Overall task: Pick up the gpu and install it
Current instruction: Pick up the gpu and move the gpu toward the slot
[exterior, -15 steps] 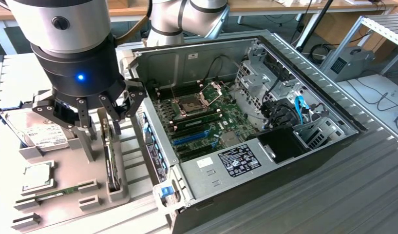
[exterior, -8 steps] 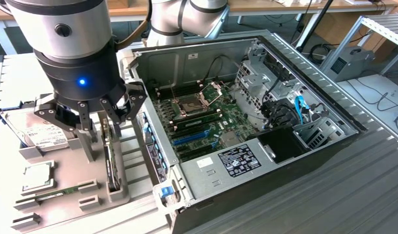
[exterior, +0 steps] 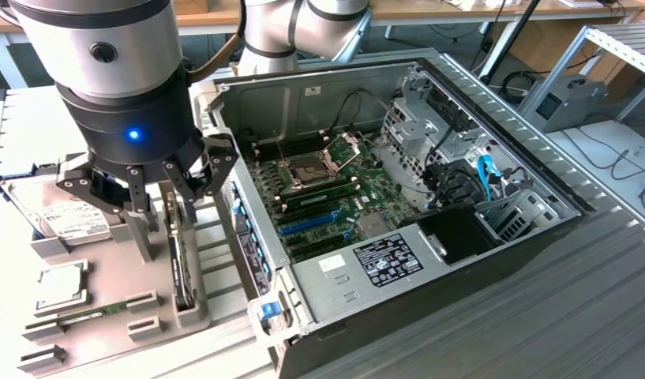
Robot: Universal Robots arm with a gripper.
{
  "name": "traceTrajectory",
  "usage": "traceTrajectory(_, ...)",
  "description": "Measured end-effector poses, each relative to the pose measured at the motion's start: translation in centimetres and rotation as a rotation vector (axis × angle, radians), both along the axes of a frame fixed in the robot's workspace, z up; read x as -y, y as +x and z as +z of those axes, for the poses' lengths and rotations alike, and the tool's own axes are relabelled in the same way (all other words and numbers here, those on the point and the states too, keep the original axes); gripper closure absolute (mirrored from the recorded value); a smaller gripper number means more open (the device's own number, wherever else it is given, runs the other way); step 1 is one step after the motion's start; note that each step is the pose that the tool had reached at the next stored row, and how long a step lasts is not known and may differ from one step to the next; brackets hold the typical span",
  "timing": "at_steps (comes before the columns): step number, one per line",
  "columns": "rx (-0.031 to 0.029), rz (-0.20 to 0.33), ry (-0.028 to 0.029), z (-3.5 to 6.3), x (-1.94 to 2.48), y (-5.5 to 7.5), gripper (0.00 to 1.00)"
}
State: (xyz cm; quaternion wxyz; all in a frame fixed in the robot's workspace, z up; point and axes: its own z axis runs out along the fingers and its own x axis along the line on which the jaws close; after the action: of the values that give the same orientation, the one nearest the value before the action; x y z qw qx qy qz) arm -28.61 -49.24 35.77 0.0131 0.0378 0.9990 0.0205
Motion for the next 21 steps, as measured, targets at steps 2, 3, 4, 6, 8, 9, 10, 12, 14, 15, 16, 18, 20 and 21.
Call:
traceTrajectory(2, 0.0000, 0.000, 0.0000, -0.02, 0.00, 0.0, 0.58)
traceTrajectory(3, 0.0000, 0.000, 0.0000, -0.04, 0.00, 0.0, 0.58)
traceTrajectory(4, 0.0000, 0.000, 0.0000, -0.05, 0.00, 0.0, 0.58)
traceTrajectory(6, 0.0000, 0.000, 0.0000, -0.08, 0.01, 0.0, 0.58)
traceTrajectory(8, 0.0001, 0.000, 0.0000, -0.11, 0.01, 0.0, 0.58)
traceTrajectory(9, 0.0000, 0.000, 0.0000, -0.13, 0.02, 0.0, 0.58)
traceTrajectory(10, 0.0000, 0.000, 0.0000, -0.15, 0.02, 0.0, 0.58)
traceTrajectory(12, 0.0000, 0.000, 0.0000, -0.38, 0.05, 0.0, 0.58)
traceTrajectory(14, 0.0000, 0.000, -0.0001, -0.67, 0.08, 0.0, 0.58)
traceTrajectory(15, 0.0000, 0.000, -0.0005, -0.84, 0.08, 0.0, 0.58)
traceTrajectory(16, 0.0000, 0.000, -0.0012, -0.98, 0.08, 0.0, 0.58)
traceTrajectory(18, 0.0000, 0.000, -0.0017, -1.21, 0.08, 0.0, 0.58)
traceTrajectory(20, 0.0000, 0.000, -0.0018, -1.54, 0.09, 0.0, 0.58)
traceTrajectory(21, 0.0000, 0.000, -0.0018, -1.55, 0.09, 0.0, 0.58)
